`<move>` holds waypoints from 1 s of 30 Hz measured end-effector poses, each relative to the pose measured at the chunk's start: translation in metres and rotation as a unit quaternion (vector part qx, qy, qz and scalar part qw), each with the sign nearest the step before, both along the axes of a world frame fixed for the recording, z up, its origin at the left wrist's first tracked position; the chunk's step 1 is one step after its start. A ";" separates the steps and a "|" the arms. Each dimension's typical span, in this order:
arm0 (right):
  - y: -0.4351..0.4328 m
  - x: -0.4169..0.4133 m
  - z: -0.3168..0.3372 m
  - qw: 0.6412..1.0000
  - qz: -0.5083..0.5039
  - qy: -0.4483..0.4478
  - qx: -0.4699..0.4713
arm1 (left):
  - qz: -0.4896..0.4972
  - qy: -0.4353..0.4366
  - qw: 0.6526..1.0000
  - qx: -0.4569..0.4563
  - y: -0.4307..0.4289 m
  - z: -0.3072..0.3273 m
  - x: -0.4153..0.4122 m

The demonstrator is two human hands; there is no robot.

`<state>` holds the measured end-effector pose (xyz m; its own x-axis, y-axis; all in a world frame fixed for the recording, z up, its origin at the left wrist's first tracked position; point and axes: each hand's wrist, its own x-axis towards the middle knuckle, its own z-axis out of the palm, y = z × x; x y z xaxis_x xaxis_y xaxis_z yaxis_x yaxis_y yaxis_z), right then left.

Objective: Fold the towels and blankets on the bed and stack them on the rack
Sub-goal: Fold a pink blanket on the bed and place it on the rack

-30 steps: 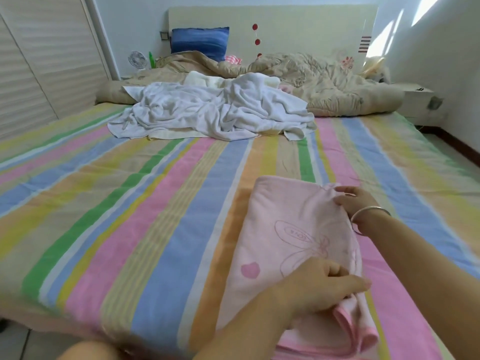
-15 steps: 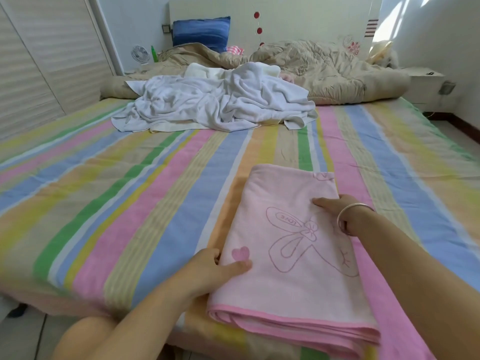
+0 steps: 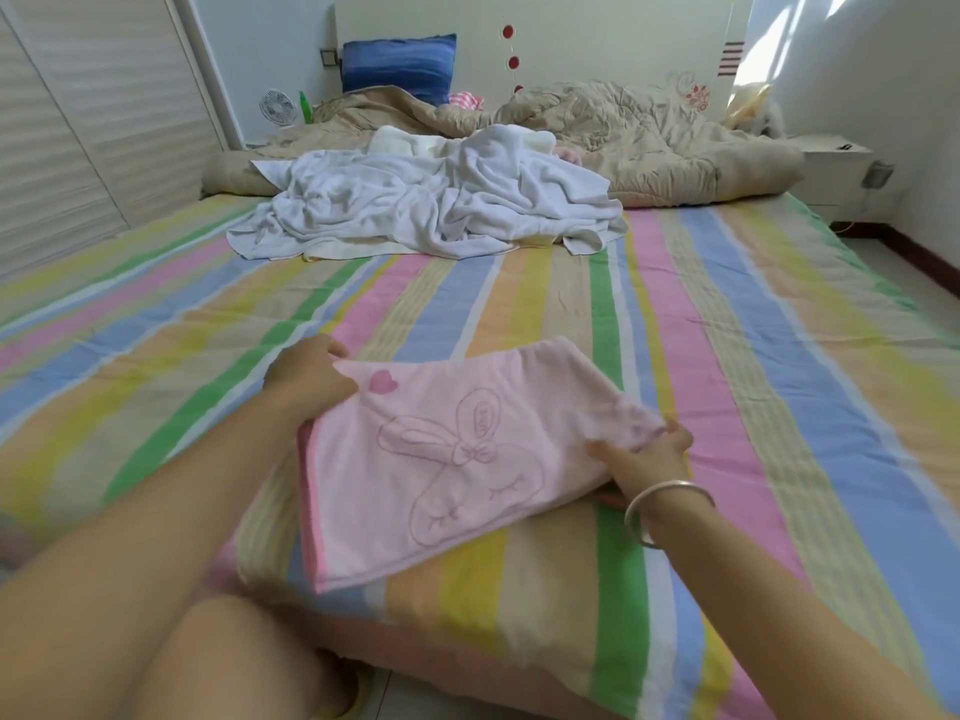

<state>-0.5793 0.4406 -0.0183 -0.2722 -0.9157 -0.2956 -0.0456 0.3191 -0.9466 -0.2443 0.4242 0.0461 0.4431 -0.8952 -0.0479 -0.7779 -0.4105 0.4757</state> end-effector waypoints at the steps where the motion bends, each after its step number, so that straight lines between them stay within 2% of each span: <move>1: 0.003 0.002 -0.001 0.997 -0.005 0.077 -0.013 | 0.017 -0.007 1.000 -0.015 0.003 -0.012 0.003; 2: 0.004 0.004 0.000 0.981 -0.001 0.192 -0.037 | 0.042 0.001 0.999 -0.016 0.009 -0.026 0.006; 3: 0.003 0.006 0.005 0.948 0.014 0.310 -0.072 | 0.067 0.010 0.998 -0.008 0.016 -0.038 0.008; 5: -0.005 0.014 0.010 0.858 0.071 0.486 -0.147 | 0.113 0.050 0.992 0.016 0.029 -0.058 0.018; 7: -0.014 0.026 0.013 0.782 0.160 0.579 -0.165 | 0.137 0.163 0.977 0.006 0.041 -0.062 0.023; 9: -0.024 0.040 0.011 0.740 0.243 0.616 -0.120 | 0.132 0.305 0.943 0.013 0.055 -0.057 0.024; 12: -0.038 0.045 0.006 0.745 0.283 0.602 -0.046 | 0.075 0.347 0.928 0.111 0.072 -0.047 0.016; 14: -0.045 0.042 0.004 0.744 0.266 0.613 -0.033 | 0.036 0.385 0.913 0.129 0.078 -0.049 0.010; 15: -0.048 0.043 0.005 0.743 0.257 0.617 -0.028 | 0.025 0.408 0.905 0.116 0.080 -0.052 0.006; 19: -0.055 0.046 0.014 0.798 0.185 0.573 0.019 | 0.031 0.452 0.891 0.041 0.075 -0.056 0.002; 25: -0.080 0.047 0.043 0.769 0.239 0.566 0.175 | 0.067 0.482 0.874 -0.007 0.037 -0.024 0.010; 26: -0.079 0.052 0.041 0.774 0.233 0.564 0.169 | 0.065 0.479 0.875 -0.010 0.033 -0.022 0.013; 28: -0.073 0.065 0.034 0.782 0.175 0.590 0.099 | 0.059 0.483 0.874 -0.007 0.029 -0.021 0.018; 30: -0.061 0.083 0.034 0.756 0.136 0.640 0.008 | 0.050 0.491 0.869 -0.012 0.029 -0.021 0.022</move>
